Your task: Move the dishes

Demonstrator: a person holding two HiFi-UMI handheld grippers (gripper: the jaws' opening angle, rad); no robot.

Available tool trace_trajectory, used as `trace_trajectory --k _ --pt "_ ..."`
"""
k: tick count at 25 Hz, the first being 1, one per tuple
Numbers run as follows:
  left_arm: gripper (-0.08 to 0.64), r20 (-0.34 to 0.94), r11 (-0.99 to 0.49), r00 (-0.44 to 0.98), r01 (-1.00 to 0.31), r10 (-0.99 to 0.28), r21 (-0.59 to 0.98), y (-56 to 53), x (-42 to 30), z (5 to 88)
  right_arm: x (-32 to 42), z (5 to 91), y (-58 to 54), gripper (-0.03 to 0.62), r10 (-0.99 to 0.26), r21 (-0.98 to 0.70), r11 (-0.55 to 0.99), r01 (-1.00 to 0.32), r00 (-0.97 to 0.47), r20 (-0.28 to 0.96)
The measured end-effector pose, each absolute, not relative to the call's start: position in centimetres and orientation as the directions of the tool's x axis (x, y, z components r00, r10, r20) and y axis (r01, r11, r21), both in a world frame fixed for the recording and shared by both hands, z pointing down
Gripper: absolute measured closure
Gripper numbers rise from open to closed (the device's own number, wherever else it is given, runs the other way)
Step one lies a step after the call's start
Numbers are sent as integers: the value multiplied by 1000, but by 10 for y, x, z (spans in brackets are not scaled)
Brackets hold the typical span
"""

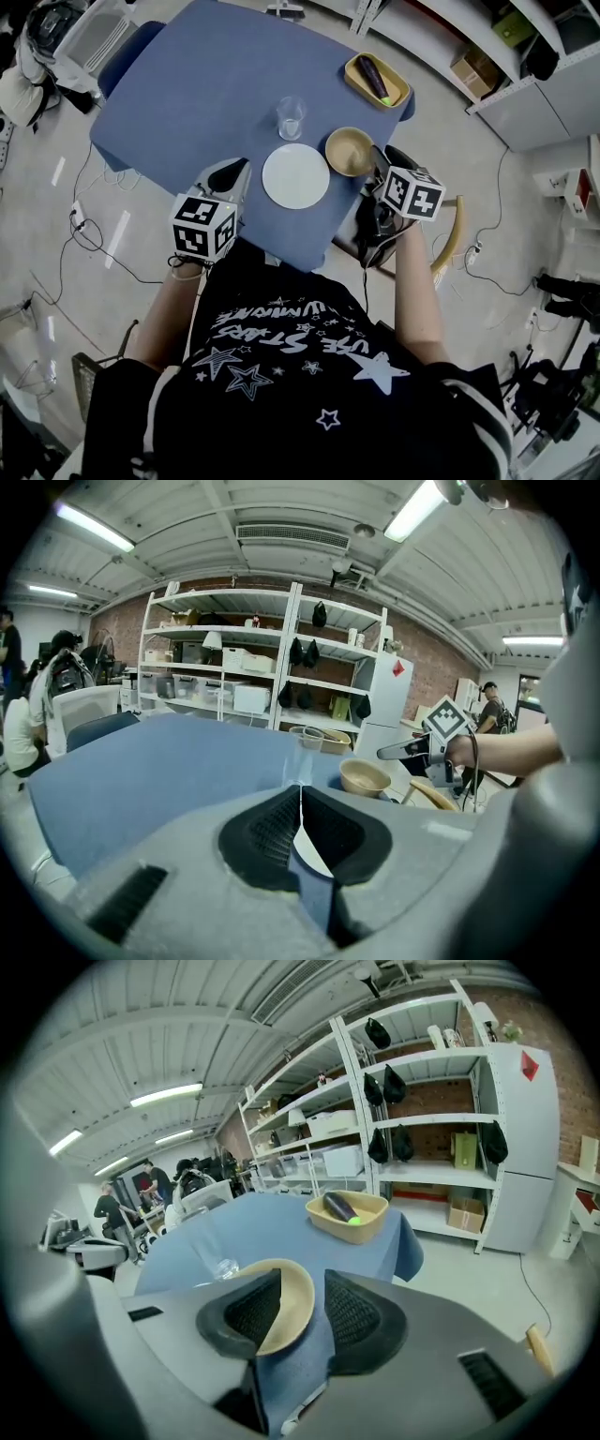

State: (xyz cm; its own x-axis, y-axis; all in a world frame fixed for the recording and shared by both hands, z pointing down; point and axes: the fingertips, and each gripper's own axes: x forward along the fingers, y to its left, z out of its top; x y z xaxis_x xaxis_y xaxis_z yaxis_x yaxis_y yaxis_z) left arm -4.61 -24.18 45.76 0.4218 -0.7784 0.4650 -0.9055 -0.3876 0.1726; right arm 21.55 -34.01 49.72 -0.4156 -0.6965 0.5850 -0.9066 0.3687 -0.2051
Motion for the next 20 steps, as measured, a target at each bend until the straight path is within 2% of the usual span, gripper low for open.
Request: trace_trajectory --k 4,10,16,20 --pt "537 449 -351 389 -921 -805 168 -219 -45 450 209 473 -328 455 -705 -193 438 -878 -468 532" --pt "537 439 -303 358 -933 -824 193 -185 -46 451 196 461 -308 522 -708 -178 485 -856 -503 496" --pt "538 438 -305 369 -928 -819 212 -161 -47 457 171 463 -279 587 -675 -200 512 -835 -535 508" --pt "538 431 -318 380 -924 -819 211 -140 -51 457 144 465 -250 589 -635 -205 556 -806 -571 521"
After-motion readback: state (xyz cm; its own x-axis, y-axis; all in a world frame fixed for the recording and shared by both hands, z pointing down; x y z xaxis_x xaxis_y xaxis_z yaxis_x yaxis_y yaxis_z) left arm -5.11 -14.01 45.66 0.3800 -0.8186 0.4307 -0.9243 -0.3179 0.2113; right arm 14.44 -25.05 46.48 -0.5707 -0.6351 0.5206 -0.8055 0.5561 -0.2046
